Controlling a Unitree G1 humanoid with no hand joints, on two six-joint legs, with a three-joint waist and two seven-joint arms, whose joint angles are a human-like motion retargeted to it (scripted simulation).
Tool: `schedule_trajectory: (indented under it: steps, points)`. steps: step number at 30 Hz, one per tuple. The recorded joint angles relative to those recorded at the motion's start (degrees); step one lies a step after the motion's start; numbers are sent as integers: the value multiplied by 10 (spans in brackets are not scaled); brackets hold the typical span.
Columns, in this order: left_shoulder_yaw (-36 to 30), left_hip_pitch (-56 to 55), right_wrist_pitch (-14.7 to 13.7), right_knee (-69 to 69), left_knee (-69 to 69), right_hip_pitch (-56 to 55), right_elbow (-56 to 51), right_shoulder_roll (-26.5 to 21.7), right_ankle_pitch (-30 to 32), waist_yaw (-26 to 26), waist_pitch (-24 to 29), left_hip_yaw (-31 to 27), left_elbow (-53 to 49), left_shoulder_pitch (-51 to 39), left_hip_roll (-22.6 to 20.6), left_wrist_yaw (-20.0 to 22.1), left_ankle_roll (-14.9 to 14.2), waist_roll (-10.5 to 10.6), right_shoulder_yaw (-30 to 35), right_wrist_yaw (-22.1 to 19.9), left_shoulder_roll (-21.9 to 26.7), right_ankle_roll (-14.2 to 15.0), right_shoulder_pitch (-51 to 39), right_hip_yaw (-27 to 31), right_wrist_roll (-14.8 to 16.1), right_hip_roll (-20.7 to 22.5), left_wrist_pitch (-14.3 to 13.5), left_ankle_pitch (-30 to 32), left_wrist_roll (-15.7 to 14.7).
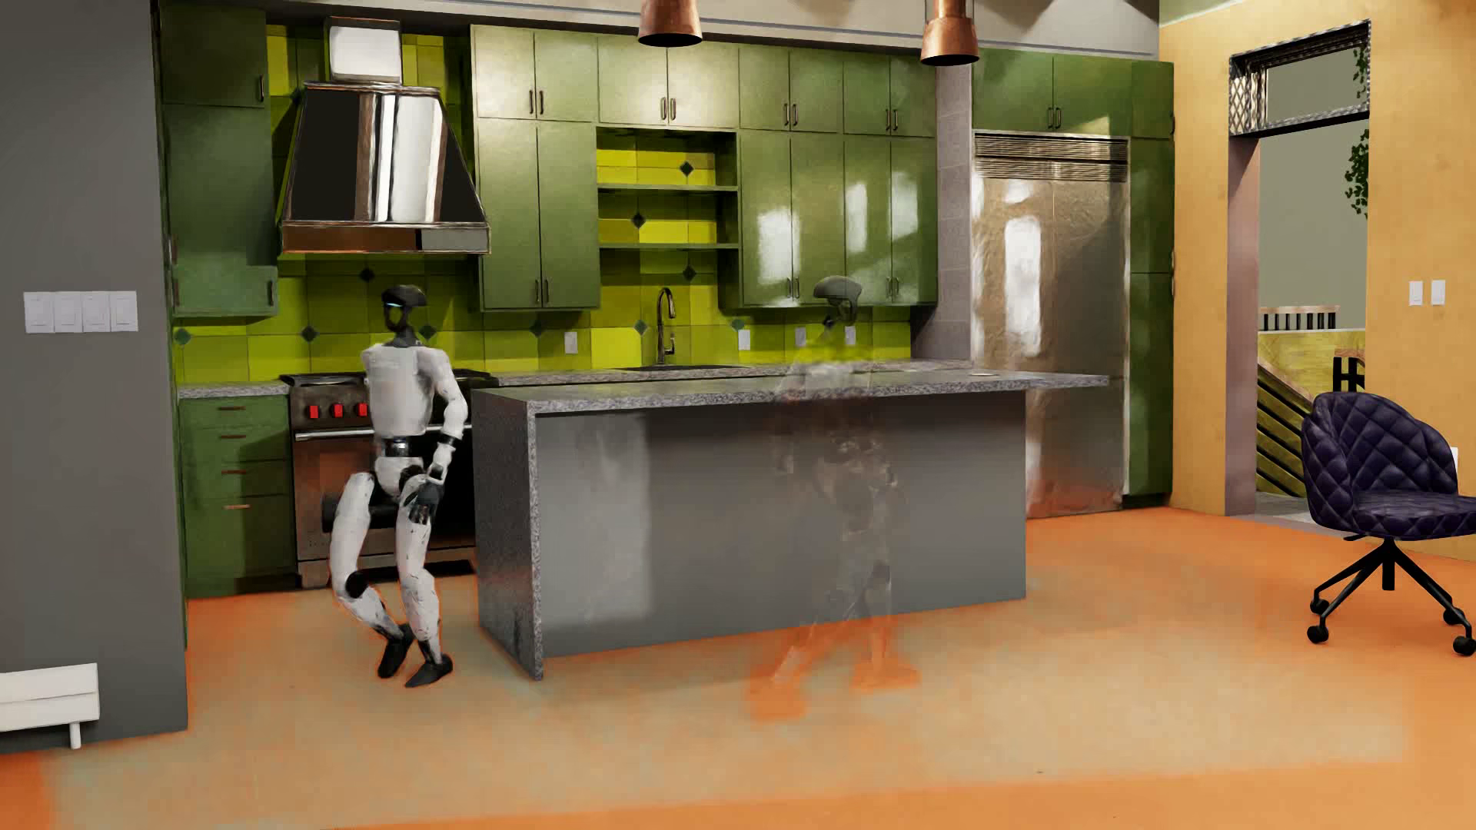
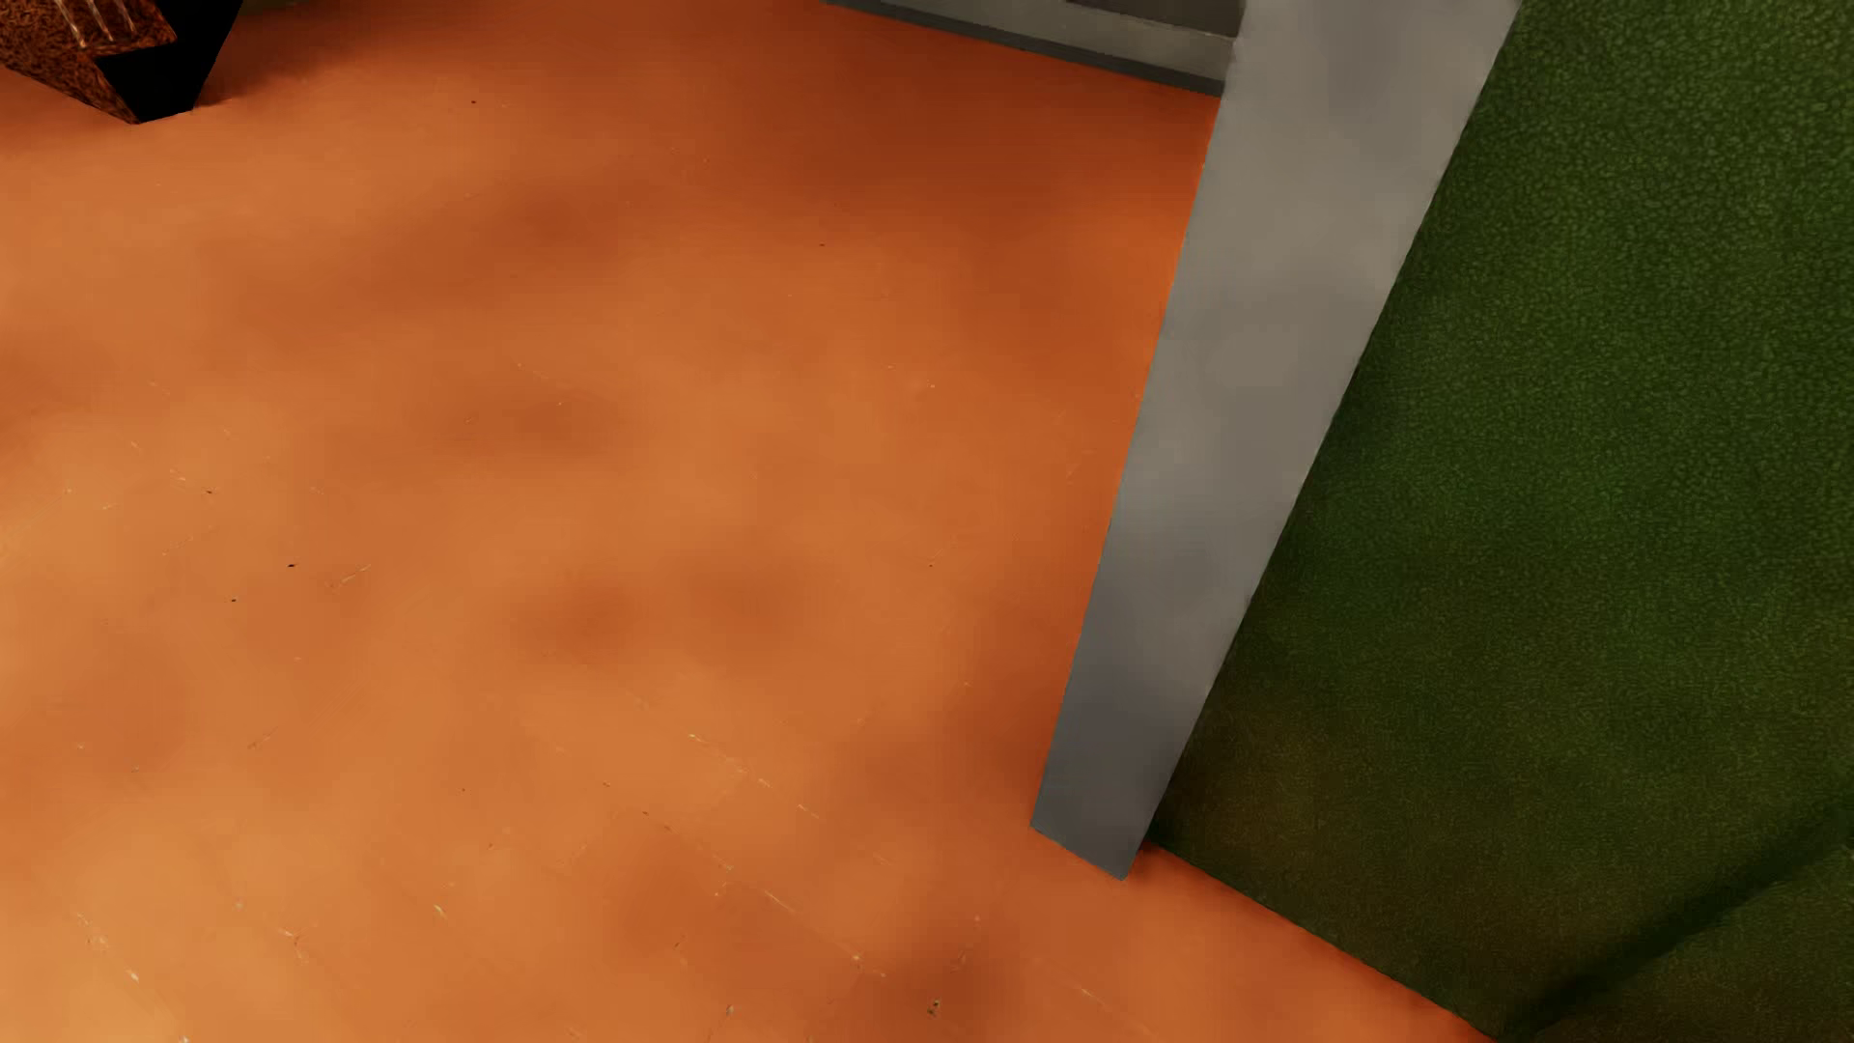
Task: Walk to leather officechair
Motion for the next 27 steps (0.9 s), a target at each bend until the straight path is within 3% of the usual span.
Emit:
schedule_trajectory:
  steps: [2, 5, 7, 9, 11, 13, 15, 17, 19, 20, 22, 25, 27]
  points:
    - [58, 57, 0, -182, -10, -18, -14, 0, 30, -8, 15, 0, -57, -13, 5, 0, 0, 6, -25, 0, -2, 0, -9, 0, 0, 16, 0, -32, 0]
    - [82, 115, 0, -370, -11, -34, -47, -11, 150, 13, 22, 0, -99, -14, 13, 0, 0, 10, -107, 0, -9, 0, -30, 0, 0, 16, 0, -56, 0]
    - [58, 164, 0, -365, -12, -31, -64, -26, 167, 22, 30, 0, -82, 9, 31, 0, 0, 18, -160, 0, -12, 0, -43, 0, 0, 16, 0, -48, 0]
    - [0, 189, 0, -322, -6, -24, -62, -36, 202, 24, 17, 0, -18, 43, 55, 0, 0, 26, -189, 0, -11, 0, -54, 0, 0, 20, 0, 0, 0]
    - [-93, 138, 0, -296, 103, 21, -41, -44, 146, 27, 10, 0, 75, 73, 84, 0, 0, 43, -178, 0, -16, 0, -71, 0, 0, 26, 0, 123, 0]
    - [-198, -38, 0, -298, 344, 51, -52, -51, 78, 40, -1, 0, 112, 67, 86, 0, 0, 58, -182, 0, -4, 0, -84, 0, 0, 27, 0, 211, 0]
    - [-158, -185, 0, -311, 453, 66, -64, -52, 40, 93, -12, 0, 91, 77, 48, 0, 0, 48, -188, 0, 12, 0, -98, 0, 0, 17, 0, 203, 0]
    - [-102, -247, 0, -339, 345, 126, -79, -56, 17, 128, -8, 0, 56, 99, 16, 0, 0, 39, -199, 0, 17, 0, -107, 0, 0, 14, 0, 214, 0]
    - [-62, -232, 0, -367, 143, 206, -97, -62, -7, 161, 12, 0, 34, 118, 21, 0, 0, 53, -234, 0, 3, 0, -100, 0, 0, 40, 0, 295, 0]
    - [-59, -225, 0, -369, 70, 228, -102, -66, -21, 175, 16, 0, 29, 124, 23, 0, 0, 62, -240, 0, -8, 0, -102, 0, 0, 51, 0, 295, 0]
    - [-75, -208, 0, -370, 26, 268, -106, -67, -45, 181, 17, 0, 23, 134, 22, 0, 0, 69, -241, 0, -31, 0, -112, 0, 0, 72, 0, 134, 0]
    - [-97, -201, 0, -341, 45, 294, -127, -51, -45, 181, -13, 0, 26, 150, 19, 0, 0, 53, -253, 0, -44, 0, -84, 0, 0, 72, 0, 122, 0]
    - [-115, -186, 0, -244, 34, 259, -99, -32, 20, 163, -27, 0, 56, 136, -10, 0, 0, 24, -212, 0, -42, 0, -70, 0, 0, 37, 0, 145, 0]
